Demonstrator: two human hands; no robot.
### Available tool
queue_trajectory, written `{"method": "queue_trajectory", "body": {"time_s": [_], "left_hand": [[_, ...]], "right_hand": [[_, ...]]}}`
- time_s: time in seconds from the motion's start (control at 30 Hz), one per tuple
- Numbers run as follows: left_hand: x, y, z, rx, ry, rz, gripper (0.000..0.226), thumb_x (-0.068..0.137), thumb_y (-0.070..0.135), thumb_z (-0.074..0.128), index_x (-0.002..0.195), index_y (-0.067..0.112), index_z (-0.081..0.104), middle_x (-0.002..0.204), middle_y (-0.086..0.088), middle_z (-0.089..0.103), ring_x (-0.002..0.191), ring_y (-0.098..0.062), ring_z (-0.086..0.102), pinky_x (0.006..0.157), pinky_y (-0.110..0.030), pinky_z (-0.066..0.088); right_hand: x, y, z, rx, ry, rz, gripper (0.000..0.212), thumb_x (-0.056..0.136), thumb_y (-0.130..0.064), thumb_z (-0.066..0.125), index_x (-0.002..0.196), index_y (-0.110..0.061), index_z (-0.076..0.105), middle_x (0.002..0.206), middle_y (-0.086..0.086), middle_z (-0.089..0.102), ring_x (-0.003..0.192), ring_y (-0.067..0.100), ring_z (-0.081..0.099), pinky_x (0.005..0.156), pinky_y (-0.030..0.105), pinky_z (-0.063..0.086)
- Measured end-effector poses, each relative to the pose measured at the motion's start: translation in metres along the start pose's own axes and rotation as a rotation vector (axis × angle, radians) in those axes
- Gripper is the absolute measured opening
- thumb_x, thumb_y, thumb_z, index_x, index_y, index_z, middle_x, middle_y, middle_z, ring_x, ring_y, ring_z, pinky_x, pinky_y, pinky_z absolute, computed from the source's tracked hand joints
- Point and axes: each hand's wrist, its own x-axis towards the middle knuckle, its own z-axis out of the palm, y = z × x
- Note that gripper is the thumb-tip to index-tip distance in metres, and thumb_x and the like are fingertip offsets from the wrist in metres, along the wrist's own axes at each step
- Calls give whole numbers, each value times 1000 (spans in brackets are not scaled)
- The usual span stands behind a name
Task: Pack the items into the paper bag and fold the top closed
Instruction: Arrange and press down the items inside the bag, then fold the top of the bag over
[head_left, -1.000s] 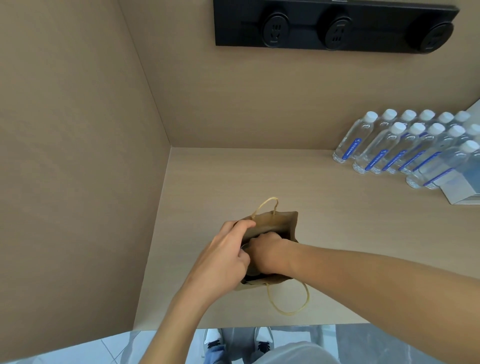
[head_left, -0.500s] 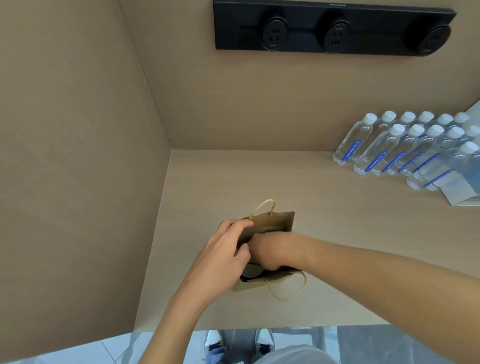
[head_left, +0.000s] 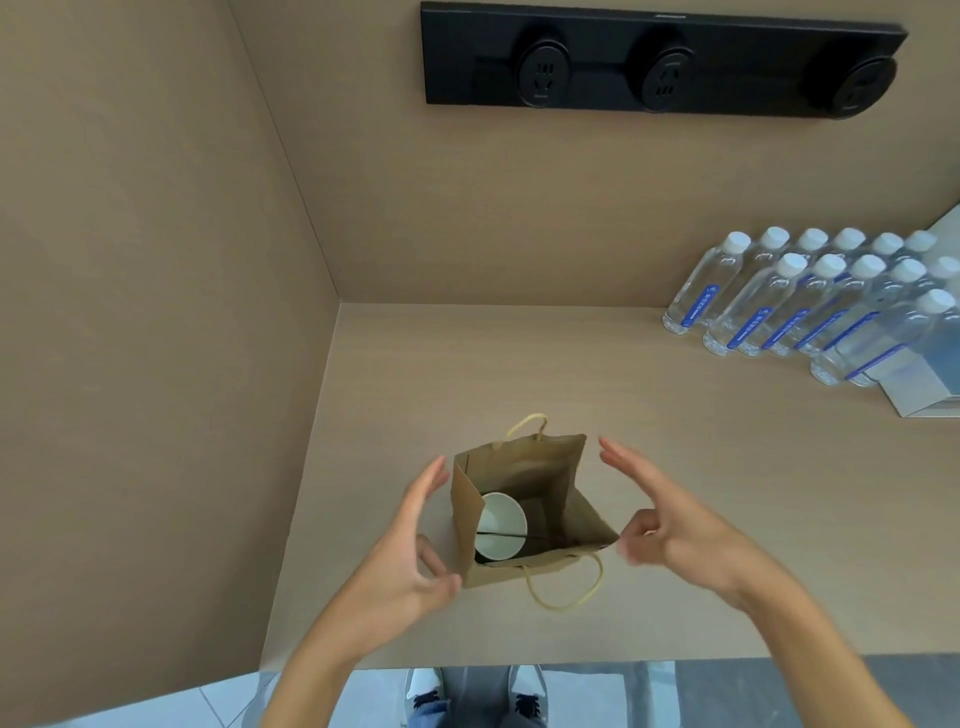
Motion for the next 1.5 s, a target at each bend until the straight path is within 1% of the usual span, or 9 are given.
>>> {"method": "queue_trajectory", "body": {"time_s": [0.1,0.23,0.37,0.53,0.7,0.9,1.2,1.37,1.5], "left_hand": [[13,1,17,54,59,-4,103,68,33,84,138,63,14,140,39,28,64,-9,55,61,-21,50],[25,6,20,6,216,47,60,78,22,78,121,56,52,99,22,67,53,-5,48,51,-22,48],[29,10,19,-123,296,62,42,82,-10,64,95,29,76,99,4,71,56,-14,65,52,-17,50],[31,9,21,-243,414,32,54,82,-21,43,80,18,79,93,4,78,96,-9,69,83,-16,51],[32,6,25,-288,370,-7,9,81,5,72,83,13,76,95,0,77,89,-9,70,75,-16,54],[40,-8,31,157,401,-24,49,67,0,81,103,29,66,93,10,65,61,-3,49,61,-11,44],[47,-20,33,186,454,23,20,69,2,81,68,20,71,71,4,58,56,0,50,54,-11,37],[51,-15,35,93,542,13,38,74,1,77,107,16,65,100,5,59,67,-2,61,63,-8,48],[41,-11,40,68,225,23,70,81,15,74,141,23,39,138,2,43,118,-8,52,101,-28,46]], "right_hand": [[15,13,22,-17,-40,-2,111,72,-3,74,136,-70,13,143,23,44,98,39,66,77,37,58],[30,16,38,121,63,-105,87,77,-4,73,137,-53,34,137,-33,45,64,28,60,46,29,48],[30,15,50,263,224,-119,40,86,9,61,110,-22,67,87,12,75,57,24,66,55,28,54],[25,12,59,676,312,-100,29,93,9,51,84,-2,77,110,10,74,102,26,70,84,41,57],[21,6,62,474,270,-62,25,77,6,75,97,-10,73,100,3,72,75,16,62,64,19,53],[30,17,76,-112,407,-64,42,79,3,73,116,-15,66,82,-20,51,64,10,50,59,10,40],[37,30,83,-8,526,-45,27,79,-7,76,78,-33,68,49,-14,56,48,2,48,48,8,40],[32,29,87,-46,562,-84,23,82,-10,74,66,-23,65,67,-6,59,57,18,57,57,27,48],[18,31,102,-110,485,-130,4,88,-23,65,91,-22,65,81,-5,61,66,11,62,61,31,55]]}}
